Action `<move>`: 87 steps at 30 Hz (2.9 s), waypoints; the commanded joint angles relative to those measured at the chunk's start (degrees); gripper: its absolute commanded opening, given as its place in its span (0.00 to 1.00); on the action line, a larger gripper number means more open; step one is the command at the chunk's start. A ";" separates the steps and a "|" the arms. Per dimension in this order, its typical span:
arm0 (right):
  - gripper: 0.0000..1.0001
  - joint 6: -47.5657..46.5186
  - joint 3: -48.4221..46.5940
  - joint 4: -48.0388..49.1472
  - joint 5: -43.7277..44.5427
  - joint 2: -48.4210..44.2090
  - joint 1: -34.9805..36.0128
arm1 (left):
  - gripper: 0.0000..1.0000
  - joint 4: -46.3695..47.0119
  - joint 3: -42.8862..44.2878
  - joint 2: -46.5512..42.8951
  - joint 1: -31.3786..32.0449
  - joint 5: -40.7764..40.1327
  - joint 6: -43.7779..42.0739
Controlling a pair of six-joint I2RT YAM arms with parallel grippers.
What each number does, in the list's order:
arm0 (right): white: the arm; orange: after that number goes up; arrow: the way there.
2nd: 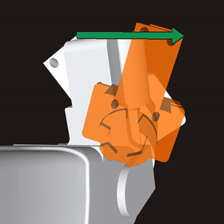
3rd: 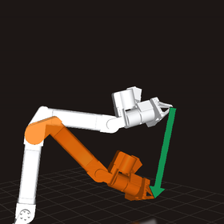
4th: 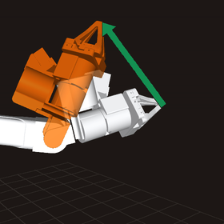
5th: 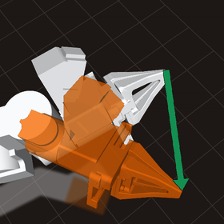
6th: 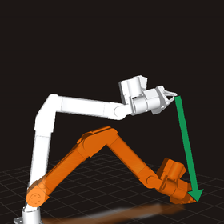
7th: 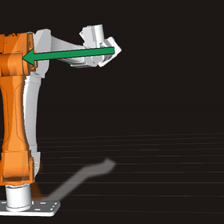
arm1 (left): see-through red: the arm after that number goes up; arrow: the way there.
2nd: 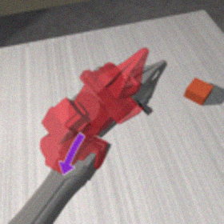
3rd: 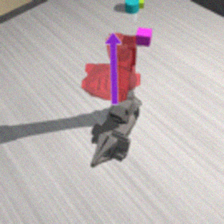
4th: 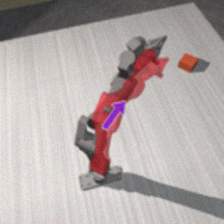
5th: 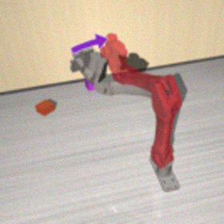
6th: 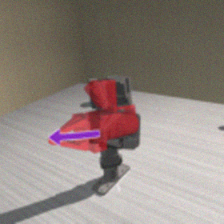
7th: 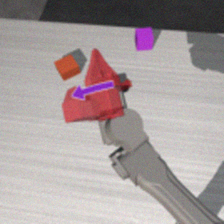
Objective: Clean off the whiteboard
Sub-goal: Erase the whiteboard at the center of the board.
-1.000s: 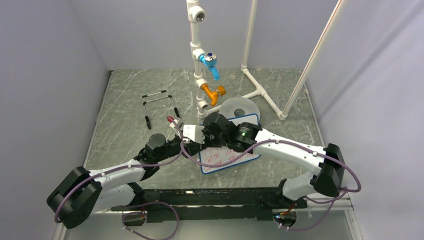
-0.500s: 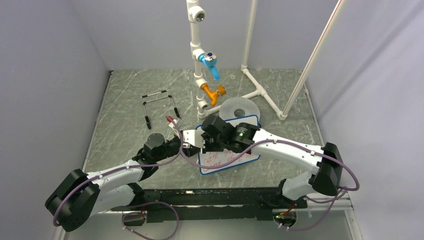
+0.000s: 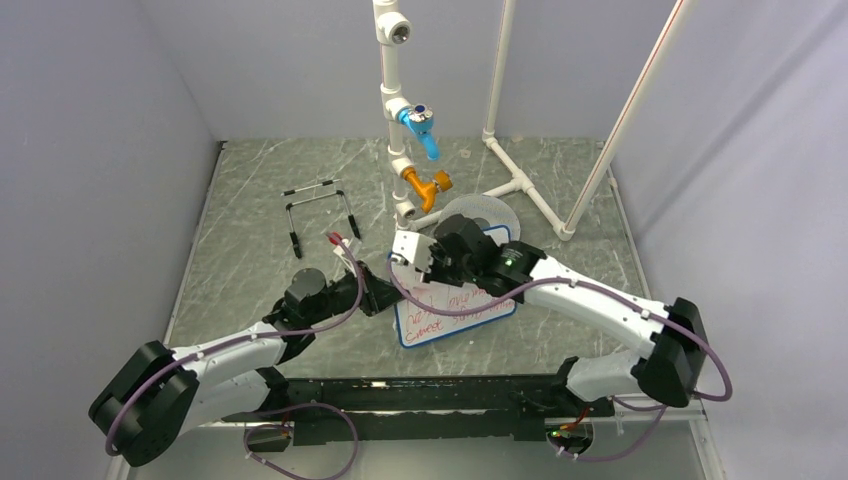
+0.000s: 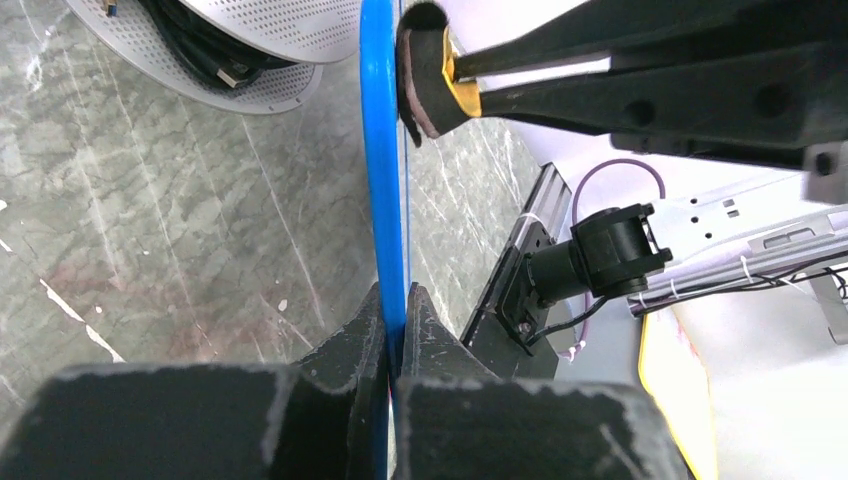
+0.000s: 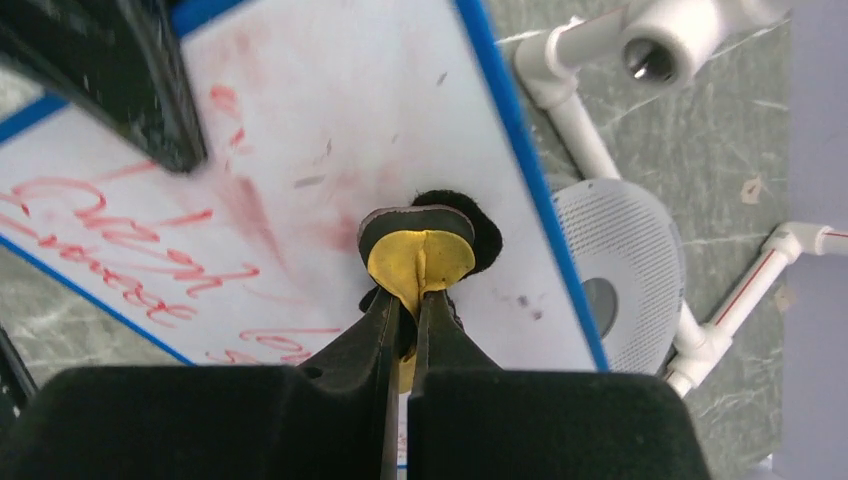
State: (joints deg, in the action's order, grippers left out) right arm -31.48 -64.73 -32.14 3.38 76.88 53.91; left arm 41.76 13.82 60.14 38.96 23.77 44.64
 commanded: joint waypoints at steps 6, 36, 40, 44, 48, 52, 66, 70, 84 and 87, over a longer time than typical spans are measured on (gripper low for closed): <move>0.00 -2.27 5.71 -0.11 -10.02 0.07 4.88 | 0.00 9.67 0.56 -2.69 0.62 7.06 -1.61; 0.00 5.34 -6.71 2.25 -10.68 5.30 -1.21 | 0.00 14.37 0.51 1.30 0.16 10.89 -0.14; 0.00 5.72 -4.63 4.18 -8.44 2.78 -9.14 | 0.00 13.79 0.05 0.43 0.20 10.81 -0.73; 0.00 2.96 3.71 4.92 -8.67 -1.27 -10.71 | 0.00 13.18 0.17 -0.45 0.04 10.78 -1.31; 0.00 0.76 9.57 4.34 -13.15 -3.26 -5.85 | 0.00 13.34 0.61 0.06 -0.05 11.11 -1.42; 0.00 0.18 4.85 1.48 -15.82 0.07 0.13 | 0.00 14.17 1.19 1.42 -0.03 11.83 -0.92; 0.00 2.16 11.84 8.44 -8.45 -6.59 -16.34 | 0.00 11.10 -0.01 -2.02 -1.54 12.27 -3.23; 0.00 6.31 14.69 8.73 -6.04 -6.77 -22.36 | 0.00 11.05 -0.19 -3.09 -2.21 12.31 -2.89; 0.00 9.44 11.92 10.09 -20.91 -5.92 -34.49 | 0.00 10.65 0.21 -2.56 -2.45 13.58 -3.08; 0.00 8.69 12.08 9.78 -23.56 -8.43 -28.29 | 0.00 10.90 0.49 -2.15 -2.44 13.67 -3.05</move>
State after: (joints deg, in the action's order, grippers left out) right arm -22.85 -50.63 -24.10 -10.90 71.24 18.65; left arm 43.83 12.84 58.15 35.79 29.17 42.57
